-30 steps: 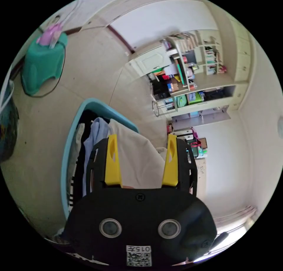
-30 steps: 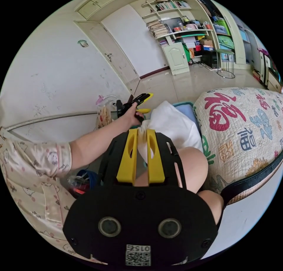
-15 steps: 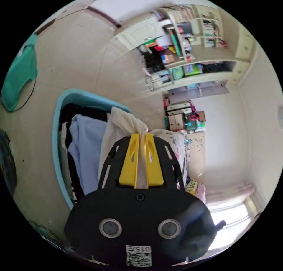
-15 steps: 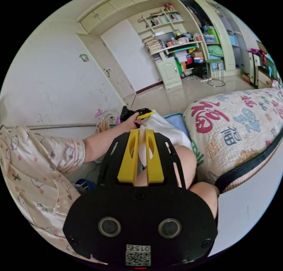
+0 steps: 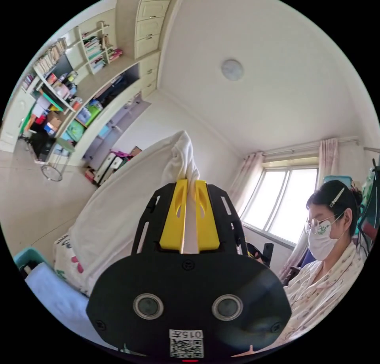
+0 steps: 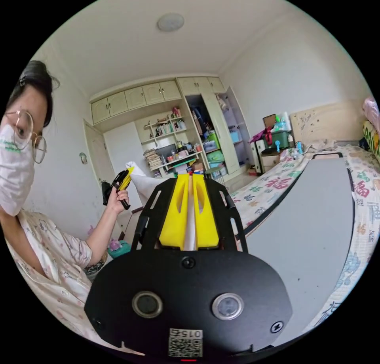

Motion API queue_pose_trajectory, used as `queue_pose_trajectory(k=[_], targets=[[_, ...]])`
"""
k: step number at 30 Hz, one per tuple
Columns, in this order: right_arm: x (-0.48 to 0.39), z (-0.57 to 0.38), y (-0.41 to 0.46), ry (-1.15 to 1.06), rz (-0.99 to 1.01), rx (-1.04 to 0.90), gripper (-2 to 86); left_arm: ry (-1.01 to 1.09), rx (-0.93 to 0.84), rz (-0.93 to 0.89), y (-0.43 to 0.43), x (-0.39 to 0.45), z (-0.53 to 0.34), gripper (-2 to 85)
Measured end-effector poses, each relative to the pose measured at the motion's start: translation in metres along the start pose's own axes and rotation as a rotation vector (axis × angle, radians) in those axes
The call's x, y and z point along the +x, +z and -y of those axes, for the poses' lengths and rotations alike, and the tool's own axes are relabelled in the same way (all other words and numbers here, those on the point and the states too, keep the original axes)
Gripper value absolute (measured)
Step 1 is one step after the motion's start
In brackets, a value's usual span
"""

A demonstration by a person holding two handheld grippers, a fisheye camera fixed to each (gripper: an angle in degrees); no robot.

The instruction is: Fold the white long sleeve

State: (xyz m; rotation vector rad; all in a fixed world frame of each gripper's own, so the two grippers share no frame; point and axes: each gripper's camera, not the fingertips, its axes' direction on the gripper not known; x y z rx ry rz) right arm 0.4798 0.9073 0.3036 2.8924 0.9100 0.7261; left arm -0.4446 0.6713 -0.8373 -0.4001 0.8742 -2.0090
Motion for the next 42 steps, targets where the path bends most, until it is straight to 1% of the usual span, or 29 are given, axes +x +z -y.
queue_pose_trajectory(k=[3,7,11,13,15,17,19,20,21,22,23,24,25,27,29,30,31,32,34,36,39,42], targets=[[-0.008,0.008,-0.052,0.003,-0.045,0.077,0.4,0.032,-0.011,-0.097,0.023,0.028,-0.006,1.2],[-0.047,0.028,-0.126,-0.092,-0.185,0.202,0.3,0.093,-0.068,-0.221,0.047,0.068,-0.017,1.5],[-0.068,0.051,-0.172,-0.096,-0.293,0.286,0.3,0.158,-0.144,-0.233,0.069,0.103,-0.023,1.8],[-0.071,0.067,-0.184,-0.092,-0.393,0.305,0.4,0.154,-0.203,-0.263,0.091,0.111,-0.026,1.9],[-0.066,0.078,-0.18,-0.082,-0.486,0.295,0.5,0.095,-0.27,-0.296,0.114,0.103,-0.029,1.8],[-0.048,0.086,-0.165,-0.055,-0.582,0.261,0.6,0.055,-0.34,-0.273,0.141,0.092,-0.035,1.7],[0.008,0.096,-0.127,0.042,-0.706,0.131,0.9,0.046,-0.392,-0.155,0.177,0.071,-0.05,2.1],[0.028,0.097,-0.116,0.08,-0.738,0.084,1.1,0.05,-0.39,-0.11,0.184,0.064,-0.054,2.6],[0.069,0.097,-0.096,0.178,-0.792,0.001,1.4,0.062,-0.372,-0.019,0.198,0.047,-0.063,4.7],[0.102,0.096,-0.083,0.271,-0.791,-0.084,1.9,0.069,-0.356,0.096,0.208,0.029,-0.07,8.2],[0.112,0.094,-0.08,0.309,-0.765,-0.118,2.1,0.047,-0.372,0.149,0.212,0.019,-0.072,8.6],[0.115,0.092,-0.079,0.326,-0.679,-0.136,2.9,0.008,-0.438,0.201,0.219,0.0,-0.075,9.3],[0.105,0.087,-0.082,0.275,-0.616,-0.124,3.9,-0.016,-0.496,0.195,0.221,-0.015,-0.076,9.6],[0.089,0.075,-0.087,0.209,-0.618,-0.14,5.6,-0.011,-0.568,0.182,0.215,-0.029,-0.077,10.3],[0.088,0.06,-0.096,0.245,-0.674,-0.199,6.2,-0.007,-0.686,0.213,0.209,-0.044,-0.078,11.0],[0.093,0.049,-0.103,0.318,-0.683,-0.239,6.6,-0.039,-0.768,0.229,0.204,-0.056,-0.079,11.3],[0.097,0.038,-0.111,0.39,-0.642,-0.281,7.0,-0.089,-0.838,0.221,0.197,-0.066,-0.082,11.4],[0.098,0.032,-0.114,0.422,-0.606,-0.295,7.2,-0.115,-0.869,0.207,0.194,-0.07,-0.083,11.3],[0.094,0.016,-0.122,0.508,-0.48,-0.317,8.5,-0.177,-0.976,0.139,0.185,-0.073,-0.084,10.9],[0.086,0.012,-0.123,0.549,-0.464,-0.324,10.3,-0.172,-1.044,0.101,0.182,-0.068,-0.079,10.8],[0.075,0.021,-0.122,0.569,-0.495,-0.295,11.2,-0.168,-1.111,0.088,0.178,-0.062,-0.065,12.1],[0.074,0.036,-0.114,0.595,-0.496,-0.323,13.2,-0.191,-1.186,0.067,0.179,-0.063,-0.058,13.1]])
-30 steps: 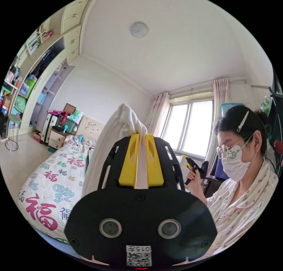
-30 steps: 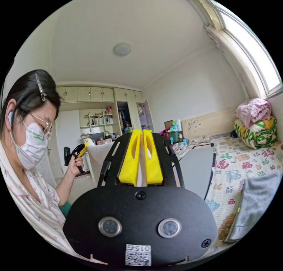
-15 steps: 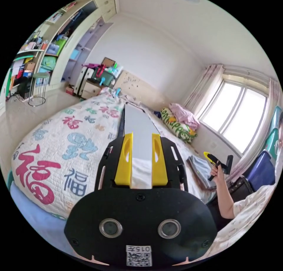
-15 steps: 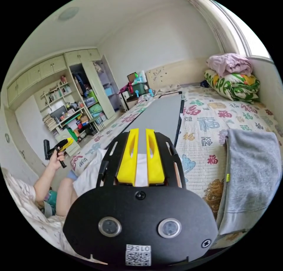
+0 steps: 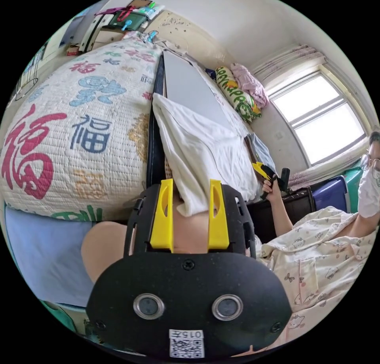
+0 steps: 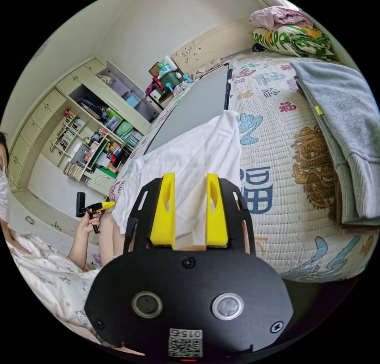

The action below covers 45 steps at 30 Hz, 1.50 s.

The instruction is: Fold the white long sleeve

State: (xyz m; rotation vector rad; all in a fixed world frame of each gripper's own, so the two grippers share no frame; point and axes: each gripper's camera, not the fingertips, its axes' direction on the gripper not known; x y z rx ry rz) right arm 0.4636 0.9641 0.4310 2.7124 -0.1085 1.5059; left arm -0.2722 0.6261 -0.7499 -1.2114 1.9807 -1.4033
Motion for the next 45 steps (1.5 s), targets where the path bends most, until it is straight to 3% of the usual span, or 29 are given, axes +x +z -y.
queue_pose_trajectory(k=[6,10,20,23,26,29,32,34,38,41,45], targets=[[0.003,0.002,-0.05,0.11,0.07,0.15,15.2,0.024,-0.1,-0.067,-0.018,-0.002,0.006,8.7],[0.009,0.001,-0.074,0.169,0.005,0.061,15.0,0.061,-0.076,-0.101,-0.048,0.004,0.015,1.2],[0.007,-0.024,-0.111,0.212,-0.11,-0.092,13.6,0.088,0.052,-0.178,-0.126,0.026,0.022,-0.4],[0.012,-0.026,-0.119,0.243,-0.045,-0.121,12.0,0.091,0.052,-0.147,-0.139,0.034,0.023,-0.4],[0.015,-0.024,-0.126,0.252,0.149,-0.138,11.4,0.085,0.094,-0.161,-0.16,0.042,0.026,-0.5],[0.001,-0.023,-0.147,0.165,0.158,-0.099,10.2,0.086,0.118,-0.131,-0.185,0.051,0.032,-0.5],[-0.026,-0.022,-0.162,0.005,0.135,-0.094,8.8,0.109,0.043,0.009,-0.192,0.067,0.035,-0.1],[-0.049,-0.023,-0.163,-0.118,0.128,-0.128,8.3,0.133,-0.066,0.096,-0.183,0.079,0.038,0.4],[-0.085,-0.028,-0.151,-0.326,0.147,-0.251,9.1,0.177,-0.038,0.155,-0.202,0.104,0.044,1.8],[-0.113,-0.036,-0.136,-0.503,0.114,-0.328,10.6,0.326,-0.014,0.285,-0.222,0.148,0.053,4.1],[-0.14,-0.053,-0.118,-0.684,0.109,-0.379,11.9,0.66,-0.07,0.168,-0.21,0.215,0.064,8.2]])
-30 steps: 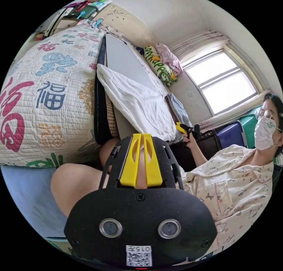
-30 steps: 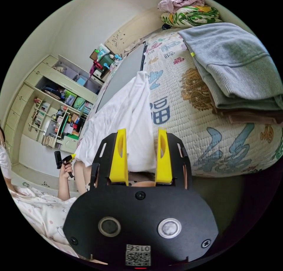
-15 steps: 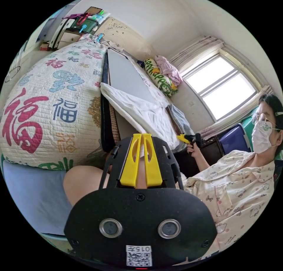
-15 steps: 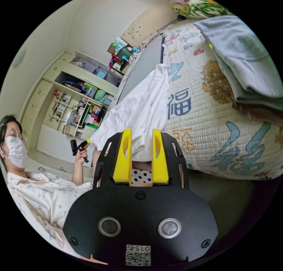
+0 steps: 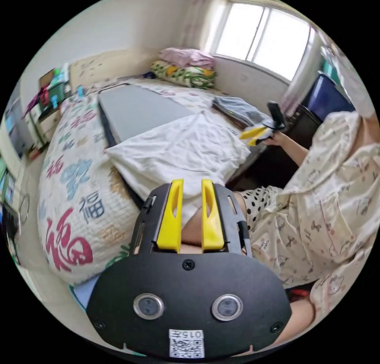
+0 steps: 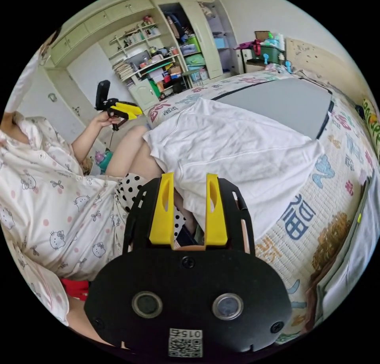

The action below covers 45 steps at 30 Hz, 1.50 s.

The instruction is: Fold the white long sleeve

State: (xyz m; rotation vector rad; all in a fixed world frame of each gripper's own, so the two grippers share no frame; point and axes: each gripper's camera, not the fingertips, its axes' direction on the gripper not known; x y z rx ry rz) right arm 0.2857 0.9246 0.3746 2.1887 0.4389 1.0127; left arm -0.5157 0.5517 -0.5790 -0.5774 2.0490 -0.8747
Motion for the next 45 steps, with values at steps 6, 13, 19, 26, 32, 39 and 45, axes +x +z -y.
queue_pose_trajectory(k=[6,13,19,26,32,39,45], targets=[[-0.021,-0.011,0.027,-0.061,-0.055,-0.116,11.8,0.202,-0.185,-0.115,0.06,0.02,0.045,11.0],[-0.03,-0.036,0.05,0.014,-0.143,-0.101,6.4,0.261,-0.347,-0.086,0.086,0.026,0.066,10.3],[-0.034,-0.032,0.053,0.024,-0.117,-0.127,-0.5,0.276,-0.378,-0.022,0.082,0.027,0.072,1.7],[-0.045,-0.016,0.048,-0.04,-0.081,-0.141,-0.9,0.293,-0.354,-0.142,0.062,0.015,0.083,0.2],[-0.009,0.025,0.015,-0.04,-0.042,-0.021,-0.9,0.152,-0.187,-0.27,0.032,-0.055,0.116,-0.1],[0.094,0.182,-0.014,0.04,-0.276,0.085,-0.8,0.028,-0.029,-0.081,0.031,-0.16,0.232,0.1],[0.146,0.269,-0.059,0.37,-0.413,0.584,2.9,-0.372,0.39,0.258,0.023,-0.209,0.29,4.5]])
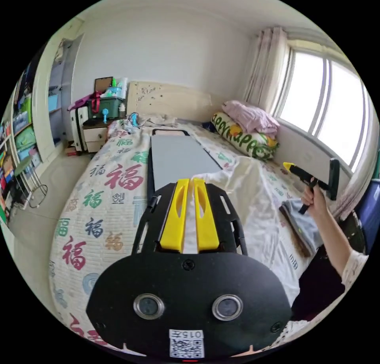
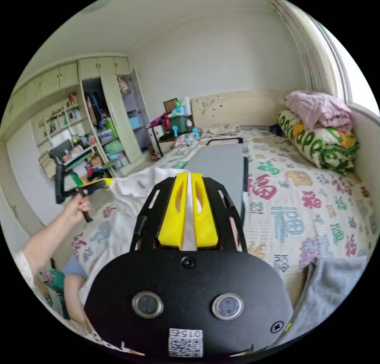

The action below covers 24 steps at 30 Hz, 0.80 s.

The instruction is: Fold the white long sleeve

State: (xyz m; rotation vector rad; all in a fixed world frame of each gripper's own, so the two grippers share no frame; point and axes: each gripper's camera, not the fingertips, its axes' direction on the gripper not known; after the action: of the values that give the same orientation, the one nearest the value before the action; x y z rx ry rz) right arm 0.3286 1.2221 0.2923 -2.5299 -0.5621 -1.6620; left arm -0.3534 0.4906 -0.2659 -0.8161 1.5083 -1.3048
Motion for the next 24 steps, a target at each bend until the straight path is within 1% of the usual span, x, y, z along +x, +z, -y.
queue_pose_trajectory(k=[1,2,3,4,5,7,8,10,13,14,17,19,22,24], targets=[[-0.005,-0.01,-0.001,-0.017,0.123,-0.013,4.7,-0.015,0.011,-0.07,0.003,0.005,-0.012,5.3],[-0.008,-0.018,-0.003,-0.036,0.167,-0.029,5.2,-0.01,-0.003,-0.106,0.005,0.008,-0.019,5.7],[-0.016,-0.04,-0.007,-0.082,0.214,-0.081,6.2,0.036,-0.062,-0.173,0.007,0.015,-0.039,6.1],[-0.021,-0.068,-0.014,-0.129,0.238,-0.136,6.3,0.099,-0.128,-0.222,0.008,0.023,-0.066,6.2],[-0.022,-0.084,-0.018,-0.145,0.251,-0.158,6.4,0.12,-0.154,-0.242,0.007,0.025,-0.083,6.2],[-0.016,-0.147,-0.04,-0.143,0.307,-0.239,6.9,0.123,-0.205,-0.319,-0.006,0.023,-0.157,6.2],[-0.012,-0.162,-0.045,-0.125,0.318,-0.262,7.0,0.121,-0.215,-0.342,-0.011,0.023,-0.175,6.1],[0.003,-0.217,-0.066,-0.02,0.324,-0.333,7.3,0.098,-0.224,-0.4,-0.033,0.022,-0.243,5.6],[0.015,-0.27,-0.088,0.119,0.311,-0.398,7.8,0.013,-0.17,-0.449,-0.054,0.034,-0.31,4.2],[0.016,-0.277,-0.092,0.137,0.307,-0.408,7.9,-0.008,-0.164,-0.472,-0.055,0.038,-0.32,3.7],[0.02,-0.295,-0.107,0.213,0.29,-0.421,8.0,-0.065,-0.171,-0.621,-0.047,0.07,-0.354,3.2],[0.025,-0.294,-0.115,0.231,0.296,-0.445,8.1,-0.026,-0.212,-0.738,-0.031,0.105,-0.369,5.6],[0.03,-0.29,-0.127,0.223,0.244,-0.426,8.4,0.012,-0.234,-0.835,-0.008,0.14,-0.385,9.1],[0.036,-0.291,-0.129,0.237,0.219,-0.439,8.4,0.035,-0.277,-0.855,0.007,0.157,-0.392,10.0]])
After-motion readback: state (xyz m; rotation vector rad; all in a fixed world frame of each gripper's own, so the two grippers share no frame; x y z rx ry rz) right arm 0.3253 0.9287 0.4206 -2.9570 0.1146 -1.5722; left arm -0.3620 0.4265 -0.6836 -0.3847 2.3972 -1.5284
